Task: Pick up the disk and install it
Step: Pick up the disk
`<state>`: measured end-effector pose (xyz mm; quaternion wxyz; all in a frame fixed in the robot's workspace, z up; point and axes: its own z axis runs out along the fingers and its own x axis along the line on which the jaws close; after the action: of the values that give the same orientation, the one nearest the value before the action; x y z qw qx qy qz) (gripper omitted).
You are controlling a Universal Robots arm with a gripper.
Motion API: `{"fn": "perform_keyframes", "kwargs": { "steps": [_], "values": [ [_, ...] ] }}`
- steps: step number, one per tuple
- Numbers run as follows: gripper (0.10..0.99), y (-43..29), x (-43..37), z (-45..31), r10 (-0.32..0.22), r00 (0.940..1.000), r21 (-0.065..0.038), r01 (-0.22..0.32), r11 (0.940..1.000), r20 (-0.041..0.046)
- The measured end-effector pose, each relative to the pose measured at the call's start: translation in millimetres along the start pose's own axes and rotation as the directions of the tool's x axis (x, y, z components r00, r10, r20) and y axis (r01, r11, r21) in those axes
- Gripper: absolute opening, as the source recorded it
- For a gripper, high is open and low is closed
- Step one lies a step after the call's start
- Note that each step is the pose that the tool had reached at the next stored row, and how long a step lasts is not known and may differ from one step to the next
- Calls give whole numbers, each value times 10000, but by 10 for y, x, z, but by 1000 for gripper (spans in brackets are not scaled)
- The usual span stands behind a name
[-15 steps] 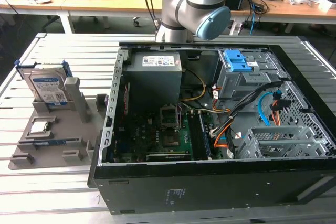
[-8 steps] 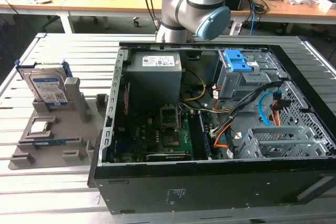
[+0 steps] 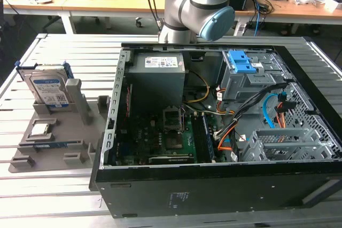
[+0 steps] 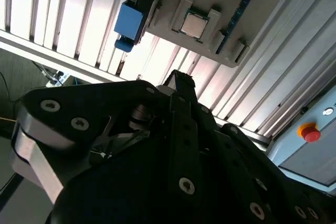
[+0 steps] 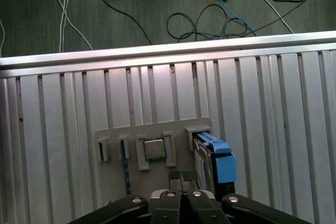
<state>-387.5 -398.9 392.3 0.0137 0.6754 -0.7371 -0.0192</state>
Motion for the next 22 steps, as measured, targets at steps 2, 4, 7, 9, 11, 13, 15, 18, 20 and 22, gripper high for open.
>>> {"fn": "perform_keyframes", "kwargs": {
  "steps": [2,4,7,9,11,13,15,18,20,22],
  "values": [
    [106,1,-1,2,2,10000,146,-2,9999,13],
    [106,0,0,2,-4,10000,325,3,9995,28],
    [106,1,0,3,-4,10000,389,3,9992,34],
    [106,1,0,3,-5,10000,458,3,9990,40],
    [294,1,0,3,-6,10000,540,4,9985,48],
    [357,1,0,3,-7,10000,603,4,9982,53],
    [475,1,0,3,-8,10000,647,4,9979,57],
    [541,3,-12,4,-6,10000,686,2,9976,62],
    [541,5,-50,3,-8,10000,684,4,9977,60],
    [541,9,-93,4,-9,10000,683,5,9977,59]
  ]
}}
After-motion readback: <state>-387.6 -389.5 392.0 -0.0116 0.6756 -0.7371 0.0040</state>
